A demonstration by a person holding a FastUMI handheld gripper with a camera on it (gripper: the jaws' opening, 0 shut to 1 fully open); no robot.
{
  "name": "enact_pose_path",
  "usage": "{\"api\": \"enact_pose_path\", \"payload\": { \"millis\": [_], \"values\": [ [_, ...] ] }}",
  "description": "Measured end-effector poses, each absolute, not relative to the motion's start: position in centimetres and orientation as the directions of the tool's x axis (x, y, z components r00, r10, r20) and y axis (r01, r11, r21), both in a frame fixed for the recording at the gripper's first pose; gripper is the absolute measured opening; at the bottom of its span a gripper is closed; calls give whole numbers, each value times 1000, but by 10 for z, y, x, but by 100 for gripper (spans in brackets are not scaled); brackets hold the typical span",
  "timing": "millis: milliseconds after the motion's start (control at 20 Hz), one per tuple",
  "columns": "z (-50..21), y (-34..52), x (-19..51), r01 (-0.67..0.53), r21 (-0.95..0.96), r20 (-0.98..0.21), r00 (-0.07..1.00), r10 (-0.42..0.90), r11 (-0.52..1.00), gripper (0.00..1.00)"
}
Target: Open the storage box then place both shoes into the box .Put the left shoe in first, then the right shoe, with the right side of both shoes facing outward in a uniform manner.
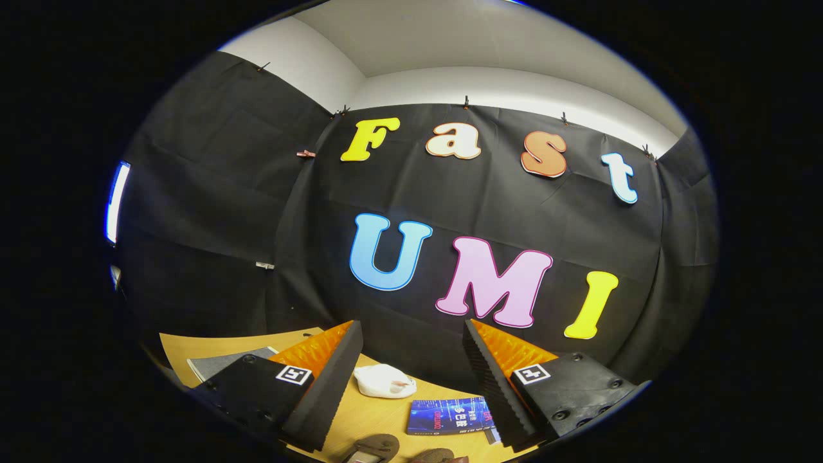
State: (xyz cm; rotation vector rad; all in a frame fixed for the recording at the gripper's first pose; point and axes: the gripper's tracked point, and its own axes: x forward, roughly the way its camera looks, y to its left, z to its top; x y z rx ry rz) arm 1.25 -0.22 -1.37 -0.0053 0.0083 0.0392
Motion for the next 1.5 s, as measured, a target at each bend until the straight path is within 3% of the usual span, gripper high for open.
{"api": "enact_pose_path", "payload": {
  "millis": [850,1050,1250,1500],
  "values": [
    [-26,5,17,-73,58,-28,997,75,996,98],
    [-45,43,17,-242,242,-62,962,264,940,97],
    [-87,103,8,-394,576,-98,837,538,717,100],
    [-161,153,-22,-297,848,-168,635,754,439,97]
  ]
}}
